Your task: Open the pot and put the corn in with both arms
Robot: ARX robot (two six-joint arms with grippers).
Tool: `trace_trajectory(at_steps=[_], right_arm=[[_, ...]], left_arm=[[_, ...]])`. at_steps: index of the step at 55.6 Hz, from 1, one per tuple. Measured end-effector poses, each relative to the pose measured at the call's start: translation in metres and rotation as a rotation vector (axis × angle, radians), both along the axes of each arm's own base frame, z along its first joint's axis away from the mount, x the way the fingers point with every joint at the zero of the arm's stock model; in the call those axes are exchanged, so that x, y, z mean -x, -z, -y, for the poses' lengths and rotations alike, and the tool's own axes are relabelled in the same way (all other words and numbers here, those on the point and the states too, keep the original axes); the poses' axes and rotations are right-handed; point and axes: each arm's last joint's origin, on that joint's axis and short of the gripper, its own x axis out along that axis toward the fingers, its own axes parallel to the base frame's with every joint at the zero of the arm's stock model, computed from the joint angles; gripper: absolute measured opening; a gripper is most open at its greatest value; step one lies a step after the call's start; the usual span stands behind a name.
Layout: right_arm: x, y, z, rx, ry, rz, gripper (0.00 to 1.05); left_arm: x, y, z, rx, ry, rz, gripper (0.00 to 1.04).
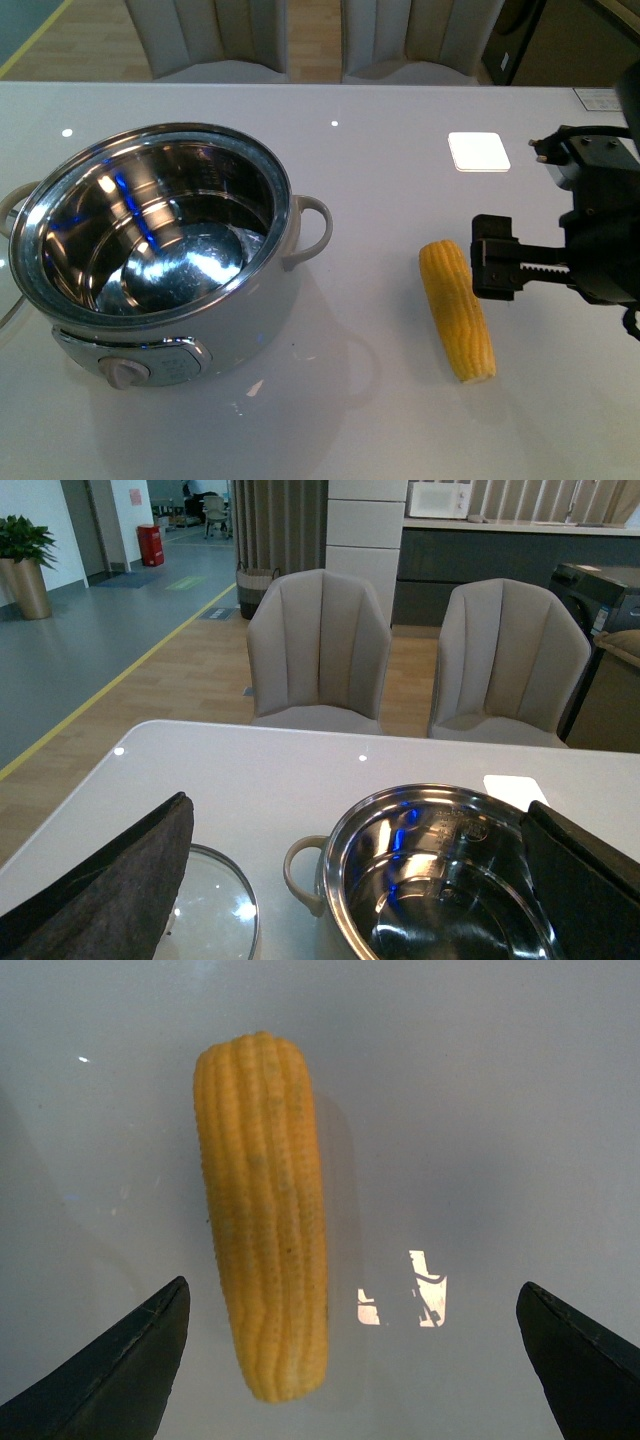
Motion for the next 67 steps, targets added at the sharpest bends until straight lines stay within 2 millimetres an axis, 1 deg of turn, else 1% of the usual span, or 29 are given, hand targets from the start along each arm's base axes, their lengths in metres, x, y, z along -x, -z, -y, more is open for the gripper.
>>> trace_trajectory(at_steps=[8, 11, 15, 26, 37, 39, 41, 45, 56, 60, 67], right_arm=[[-0.017, 0.011, -0.010, -0.002, -0.019, -0.013, 0.96], [-0.024, 0.021, -0.015, -0.001, -0.021, -0.031, 0.96], [-0.028, 0.032, -0.019, -0.004, -0.012, -0.051, 0.96], [-0.030, 0.055, -0.029, -0.019, -0.029, -0.078, 0.96], [-0.028, 0.060, -0.035, 0.003, -0.057, -0.086, 0.96], [-0.028, 0.061, -0.036, 0.006, -0.061, -0.089, 0.92], [-0.028, 0.062, -0.036, 0.011, -0.067, -0.095, 0.85], [-0.028, 0.064, -0.037, 0.024, -0.076, -0.102, 0.77], [-0.025, 0.069, -0.038, 0.043, -0.088, -0.122, 0.48], [-0.025, 0.069, -0.038, 0.043, -0.087, -0.120, 0.40], [-0.027, 0.067, -0.038, 0.027, -0.077, -0.100, 0.29]], left_arm=[[0.000, 0.000, 0.000, 0.000, 0.000, 0.000, 0.98], [0.000, 0.000, 0.000, 0.000, 0.000, 0.000, 0.98], [0.000, 0.000, 0.000, 0.000, 0.000, 0.000, 0.98], [0.000, 0.000, 0.000, 0.000, 0.000, 0.000, 0.98], [0.000, 0.000, 0.000, 0.000, 0.000, 0.000, 0.98], [0.000, 0.000, 0.000, 0.000, 0.000, 0.000, 0.98], [0.000, 0.000, 0.000, 0.000, 0.000, 0.000, 0.98], [0.000, 0.000, 0.000, 0.000, 0.000, 0.000, 0.98], [0.000, 0.000, 0.000, 0.000, 0.000, 0.000, 0.98], [0.000, 0.000, 0.000, 0.000, 0.000, 0.000, 0.98], [0.000, 0.000, 0.000, 0.000, 0.000, 0.000, 0.98]])
